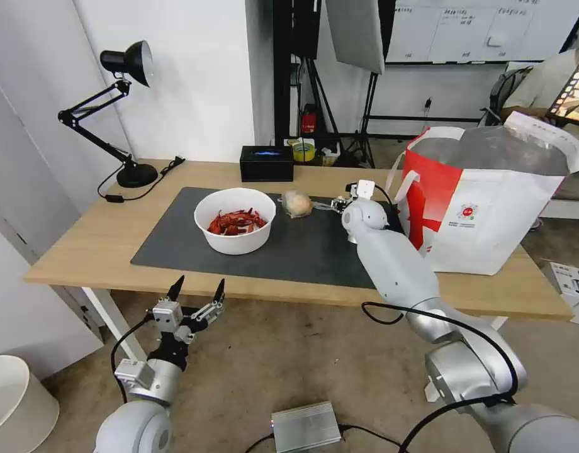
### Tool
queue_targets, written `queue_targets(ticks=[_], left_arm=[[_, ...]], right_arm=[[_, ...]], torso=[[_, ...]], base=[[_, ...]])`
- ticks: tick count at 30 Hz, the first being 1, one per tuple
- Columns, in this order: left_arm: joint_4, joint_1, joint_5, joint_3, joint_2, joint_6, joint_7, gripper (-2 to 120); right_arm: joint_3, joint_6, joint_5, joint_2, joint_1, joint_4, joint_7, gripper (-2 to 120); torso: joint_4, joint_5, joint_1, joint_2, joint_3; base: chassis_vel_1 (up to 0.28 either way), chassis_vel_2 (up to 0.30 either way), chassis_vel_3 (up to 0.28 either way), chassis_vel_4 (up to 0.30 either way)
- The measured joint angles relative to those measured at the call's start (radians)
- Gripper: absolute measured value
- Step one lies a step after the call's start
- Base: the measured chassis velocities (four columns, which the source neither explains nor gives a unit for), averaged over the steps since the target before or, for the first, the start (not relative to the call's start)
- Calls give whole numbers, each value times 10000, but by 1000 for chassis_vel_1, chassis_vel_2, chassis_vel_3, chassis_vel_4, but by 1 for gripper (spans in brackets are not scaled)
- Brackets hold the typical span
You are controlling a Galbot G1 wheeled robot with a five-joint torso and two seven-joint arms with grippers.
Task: Pick up the trash from the table and place it into the takeout bag.
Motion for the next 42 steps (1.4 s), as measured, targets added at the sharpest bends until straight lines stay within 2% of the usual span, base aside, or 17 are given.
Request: queue_targets(ticks=[1, 5, 6, 9, 11, 13, 14, 15, 18, 30, 42], left_arm=[[0, 0, 0, 0, 0, 0, 0, 100], [45, -19, 23, 31, -41, -4, 8, 100], [45, -19, 23, 31, -41, -4, 8, 100], [77, -17, 44, 40, -80, -24, 29, 100], [79, -17, 45, 39, -84, -29, 32, 100], [82, -22, 49, 27, -87, -33, 36, 100], [82, -22, 48, 24, -88, -34, 37, 100], [82, -20, 49, 17, -91, -36, 38, 100], [81, -18, 53, 12, -109, -38, 41, 100], [17, -5, 62, -7, -137, -42, 43, 100], [-32, 10, 61, -37, -136, -52, 43, 100]], right_arm=[[0, 0, 0, 0, 0, 0, 0, 64], [0, 69, -41, 15, -5, -64, -151, 46], [0, 69, -41, 15, -5, -64, -151, 46], [-1, 154, -92, 33, -6, -152, -281, 30], [-1, 174, -94, 41, -6, -166, -299, 27], [0, 243, -96, 74, -3, -197, -342, 16], [0, 252, -96, 76, -2, -197, -346, 16], [-1, 266, -96, 78, -2, -187, -348, 7], [-11, 303, -100, 77, -29, -127, -349, 2], [-114, 438, -105, -64, -172, 413, -225, 0], [-577, 611, -25, -481, -236, 1522, 49, 0]], torso=[[0, 0, 0, 0, 0], [0, 0, 0, 0, 0], [0, 0, 0, 0, 0], [0, -1, 0, 0, 0], [0, 0, 0, 0, 0], [0, 0, 0, 0, 0], [1, -1, 1, -1, 0], [0, 0, 0, 0, 0], [0, -1, 0, 0, 0], [0, 0, 0, 0, 0], [1, 0, 0, 0, 0]], base=[[0, 0, 0, 0], [0, 0, 0, 0], [0, 0, 0, 0], [0, 0, 0, 0], [0, 0, 0, 0], [0, 0, 0, 0], [0, 0, 0, 0], [0, 0, 0, 0], [0, 0, 0, 0], [0, 0, 0, 0], [0, 0, 0, 0]])
